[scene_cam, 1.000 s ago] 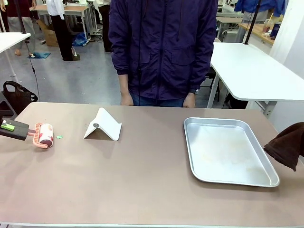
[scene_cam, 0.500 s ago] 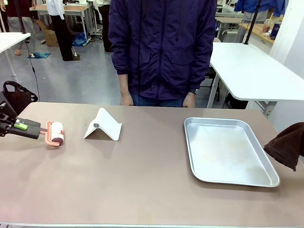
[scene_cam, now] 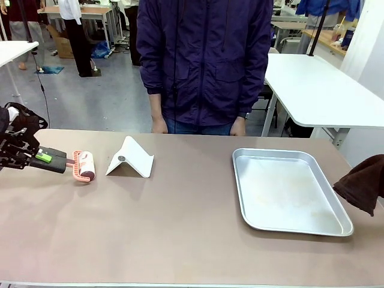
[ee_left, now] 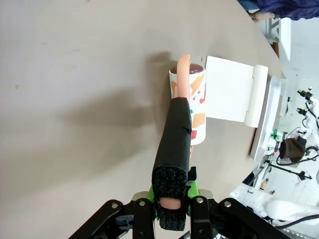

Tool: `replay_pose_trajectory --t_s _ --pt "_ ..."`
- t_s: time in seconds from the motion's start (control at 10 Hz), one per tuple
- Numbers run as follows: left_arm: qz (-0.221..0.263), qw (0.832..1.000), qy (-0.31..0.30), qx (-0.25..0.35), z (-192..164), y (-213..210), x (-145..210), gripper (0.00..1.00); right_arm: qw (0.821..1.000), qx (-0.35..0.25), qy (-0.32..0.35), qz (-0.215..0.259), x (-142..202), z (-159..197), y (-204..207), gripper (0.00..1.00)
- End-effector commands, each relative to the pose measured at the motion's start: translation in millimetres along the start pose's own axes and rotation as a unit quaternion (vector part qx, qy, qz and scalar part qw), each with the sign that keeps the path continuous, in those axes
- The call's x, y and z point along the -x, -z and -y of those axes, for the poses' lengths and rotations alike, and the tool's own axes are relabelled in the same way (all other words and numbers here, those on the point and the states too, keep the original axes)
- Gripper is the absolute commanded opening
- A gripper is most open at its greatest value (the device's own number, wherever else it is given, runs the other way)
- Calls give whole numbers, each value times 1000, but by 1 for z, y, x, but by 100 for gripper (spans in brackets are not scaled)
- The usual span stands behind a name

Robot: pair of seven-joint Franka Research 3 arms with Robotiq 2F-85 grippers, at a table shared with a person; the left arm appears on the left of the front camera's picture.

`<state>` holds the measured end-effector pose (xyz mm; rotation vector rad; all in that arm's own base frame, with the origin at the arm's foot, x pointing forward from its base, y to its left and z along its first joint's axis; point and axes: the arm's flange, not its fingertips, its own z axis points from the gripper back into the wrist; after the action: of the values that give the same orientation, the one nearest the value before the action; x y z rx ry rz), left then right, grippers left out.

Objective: Clean the surface of the table.
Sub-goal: Clean the area not pointed to by the person.

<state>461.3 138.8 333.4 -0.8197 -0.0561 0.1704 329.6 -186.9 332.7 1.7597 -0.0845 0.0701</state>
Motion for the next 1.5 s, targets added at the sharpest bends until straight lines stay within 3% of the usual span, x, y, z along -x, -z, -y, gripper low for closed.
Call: replay_pose_trajectory --t_s 0.0,0.2,0.3,0.4,0.5,0.6,1.0,1.4 --pt "-22 999 12 -31 -4 24 4 3 1000 -2 -4 0 0 -4 -2 6" --pt "-1 999 35 7 11 0 10 3 1000 -2 -4 0 0 -4 -2 6" --pt "20 996 62 62 26 -28 23 3 1000 -2 -4 0 0 -4 -2 6" --pt "51 985 106 124 43 -60 45 3 1000 -2 -4 0 0 -4 -2 6" --pt "55 969 147 189 57 -91 72 3 1000 -2 -4 0 0 -4 -2 6" --pt "39 962 168 213 61 -110 94 3 1000 -2 -4 0 0 -4 -2 6" --pt "-31 959 154 235 17 -142 154 3 1000 -2 -4 0 0 -4 -2 6" --pt "-32 958 101 268 -51 -151 176 3 1000 -2 -4 0 0 -4 -2 6"
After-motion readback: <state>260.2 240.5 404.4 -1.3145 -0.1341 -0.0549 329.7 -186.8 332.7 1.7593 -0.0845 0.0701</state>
